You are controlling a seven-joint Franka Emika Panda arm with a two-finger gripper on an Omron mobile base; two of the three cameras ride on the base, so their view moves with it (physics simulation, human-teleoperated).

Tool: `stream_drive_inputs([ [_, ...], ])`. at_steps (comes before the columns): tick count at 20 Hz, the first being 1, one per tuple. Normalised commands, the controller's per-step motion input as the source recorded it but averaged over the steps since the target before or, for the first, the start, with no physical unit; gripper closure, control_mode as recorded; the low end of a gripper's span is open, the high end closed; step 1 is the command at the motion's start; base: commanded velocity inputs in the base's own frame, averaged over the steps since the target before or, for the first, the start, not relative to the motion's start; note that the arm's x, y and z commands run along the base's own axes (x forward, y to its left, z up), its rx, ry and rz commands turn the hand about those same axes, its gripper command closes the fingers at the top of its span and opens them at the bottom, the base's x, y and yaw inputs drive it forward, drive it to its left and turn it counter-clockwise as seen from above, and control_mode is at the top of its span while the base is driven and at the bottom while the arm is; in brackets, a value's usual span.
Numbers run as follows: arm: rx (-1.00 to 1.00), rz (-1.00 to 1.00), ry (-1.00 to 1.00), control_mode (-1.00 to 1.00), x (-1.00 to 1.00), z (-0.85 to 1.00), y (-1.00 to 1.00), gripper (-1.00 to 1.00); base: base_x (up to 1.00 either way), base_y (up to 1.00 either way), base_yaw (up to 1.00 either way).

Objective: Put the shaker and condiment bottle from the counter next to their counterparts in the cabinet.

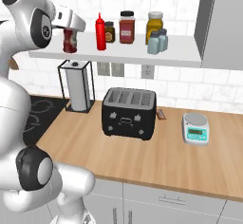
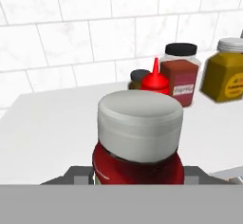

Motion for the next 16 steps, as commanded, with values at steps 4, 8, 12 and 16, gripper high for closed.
stream_drive_inputs([
  [4,0.00,0.05,0.00,-1.00,0.52,-0.17,-0.29,1.00,0.00,0.00,0.00],
  [8,0.00,0.06,0.00,-1.00,0.22,0.00,-0.13,1.00,0.00,0.00,0.00],
  [12,0.00,0.00,-0.01,-1.00,0.08,0.00,0.00,1.00,0.00,0.00,0.00],
  [16,0.00,0.00,-0.05,-1.00,0.33,-0.01,0.00,1.00,0.00,0.00,0.00],
])
